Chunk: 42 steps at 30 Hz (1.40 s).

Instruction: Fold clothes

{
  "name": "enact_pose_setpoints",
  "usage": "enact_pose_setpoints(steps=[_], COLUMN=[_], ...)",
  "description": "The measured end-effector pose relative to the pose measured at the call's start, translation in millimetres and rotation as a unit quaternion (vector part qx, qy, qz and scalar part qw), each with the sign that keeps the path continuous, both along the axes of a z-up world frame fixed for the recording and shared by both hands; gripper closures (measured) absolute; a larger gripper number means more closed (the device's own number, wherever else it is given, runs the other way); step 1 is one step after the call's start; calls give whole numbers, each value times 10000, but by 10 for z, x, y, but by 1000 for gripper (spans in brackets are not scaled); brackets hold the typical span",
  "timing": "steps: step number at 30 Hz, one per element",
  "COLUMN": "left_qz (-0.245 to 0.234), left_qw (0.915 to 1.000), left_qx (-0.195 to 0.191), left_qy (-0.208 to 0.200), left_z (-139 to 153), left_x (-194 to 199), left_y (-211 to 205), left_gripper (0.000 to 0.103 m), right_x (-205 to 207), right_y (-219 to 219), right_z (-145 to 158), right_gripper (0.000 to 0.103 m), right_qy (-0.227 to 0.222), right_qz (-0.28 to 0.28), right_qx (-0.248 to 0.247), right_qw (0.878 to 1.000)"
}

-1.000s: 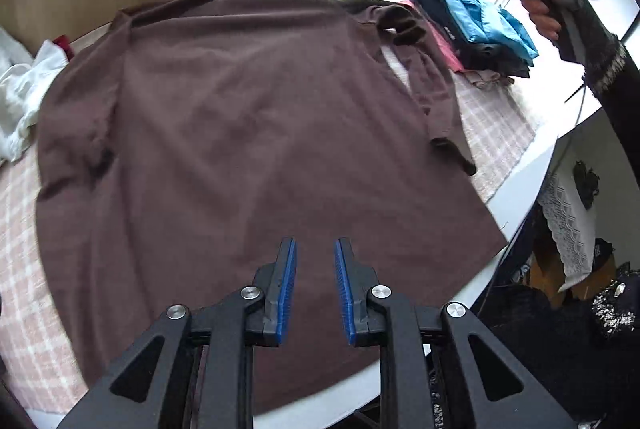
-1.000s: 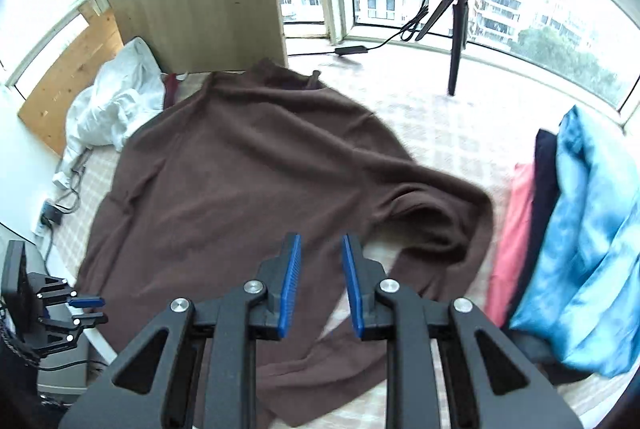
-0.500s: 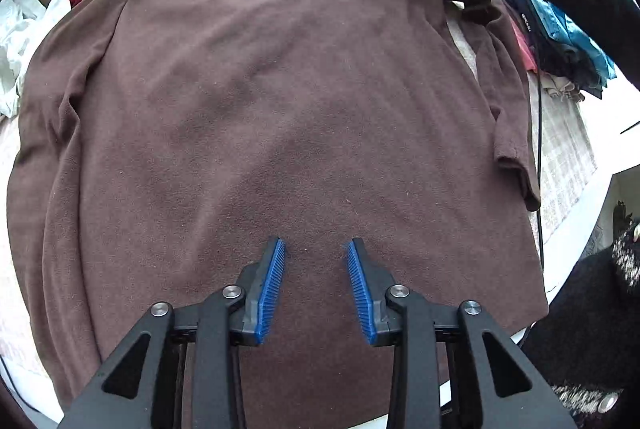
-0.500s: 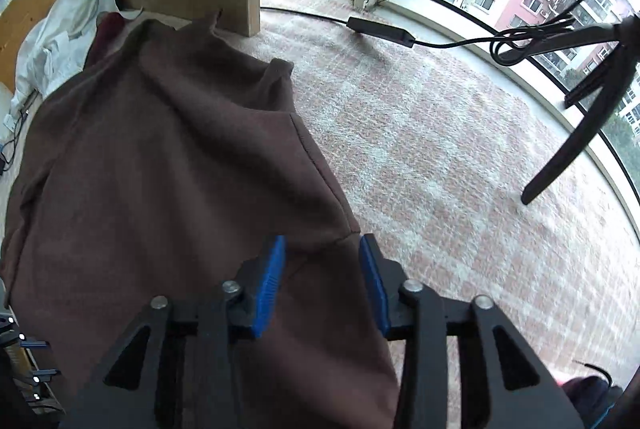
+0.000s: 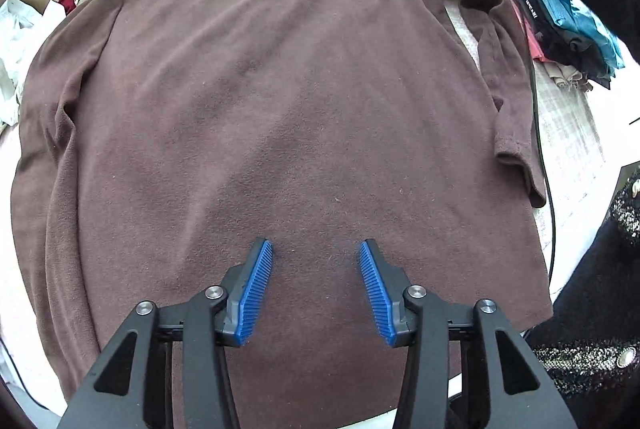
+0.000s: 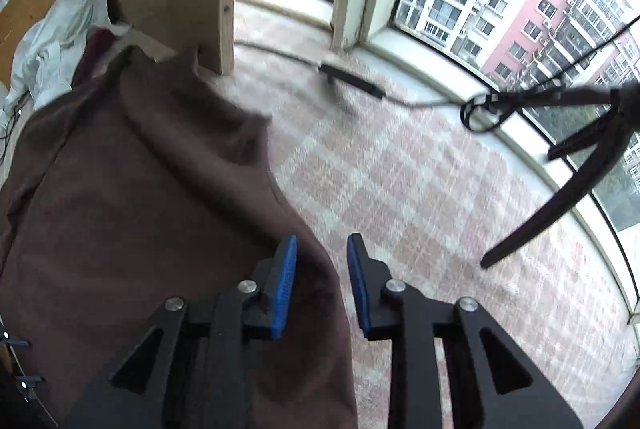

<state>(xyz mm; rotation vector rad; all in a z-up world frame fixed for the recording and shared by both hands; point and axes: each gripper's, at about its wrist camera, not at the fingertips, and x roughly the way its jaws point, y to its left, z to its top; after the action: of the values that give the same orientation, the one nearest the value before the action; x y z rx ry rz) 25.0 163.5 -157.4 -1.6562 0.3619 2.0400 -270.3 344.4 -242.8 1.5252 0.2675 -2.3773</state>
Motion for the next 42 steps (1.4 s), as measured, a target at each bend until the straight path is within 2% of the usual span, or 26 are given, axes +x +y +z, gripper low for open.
enact_pose_setpoints(steps=[2, 3, 7, 9, 11, 13, 14, 16, 18, 19, 20, 23, 27, 30, 33, 36, 38, 42], left_qz=[6, 20, 80, 105, 132, 129, 116, 64, 26, 15, 6, 14, 20, 78, 252, 47, -372, -1081], left_qw=[10000, 10000, 10000, 9999, 9999, 9999, 9999, 9999, 9998, 9998, 9998, 9999, 10000, 9998, 9996, 9983, 9960, 9897], left_qx=[-20, -21, -25, -21, -11, -52, -80, -129, -171, -185, -173, -96, -2, 164, 74, 472, 644, 760], left_qy=[-4, -14, -49, -59, -65, -45, -35, -31, -36, -36, -39, -38, 57, 74, 75, 328, 497, 552], left_z=[7, 12, 32, 42, 52, 57, 59, 62, 66, 69, 72, 85, 103, 126, 199, 449, 582, 659], left_x=[16, 20, 37, 49, 62, 85, 98, 121, 140, 148, 155, 176, 237, 266, 260, 348, 445, 264], left_y=[23, 29, 47, 55, 63, 85, 101, 135, 160, 166, 167, 150, 128, 72, 52, 214, 443, 820], left_gripper=[55, 55, 54, 54, 53, 52, 51, 47, 47, 47, 47, 46, 46, 47, 60, 60, 59, 58], right_x=[-166, -253, -594, -673, -657, -677, -711, -795, -851, -853, -840, -680, -169, 435, 1064, 1665, 2113, 2949], right_y=[-114, -182, -460, -517, -551, -445, -389, -331, -398, -414, -403, -190, 170, 375, 569, 828, 952, 883], right_z=[54, 20, -295, -395, -344, -149, -102, -134, -249, -242, -203, 17, 372, 604, 731, 715, 672, 311], right_gripper=[71, 71, 71, 97, 97, 98, 99, 99, 97, 94, 86, 80, 80, 80, 78, 78, 78, 78], right_qy=[2, -45, -381, -444, -166, 458, 604, 564, 409, 417, 453, 328, 144, 92, 17, -178, -295, -398], right_qz=[89, 112, 152, 237, 391, 228, 153, 105, 190, 194, 147, 26, -89, -129, -328, -729, -985, -1437], right_qx=[-532, -605, -388, -412, -249, -151, -182, -225, 81, 205, 248, -133, -374, -421, -629, -1094, -1343, -1118], right_qw=[9985, 9981, 9984, 9979, 9988, 9986, 9979, 9981, 9990, 9987, 9986, 9994, 9992, 9990, 9975, 9912, 9856, 9825])
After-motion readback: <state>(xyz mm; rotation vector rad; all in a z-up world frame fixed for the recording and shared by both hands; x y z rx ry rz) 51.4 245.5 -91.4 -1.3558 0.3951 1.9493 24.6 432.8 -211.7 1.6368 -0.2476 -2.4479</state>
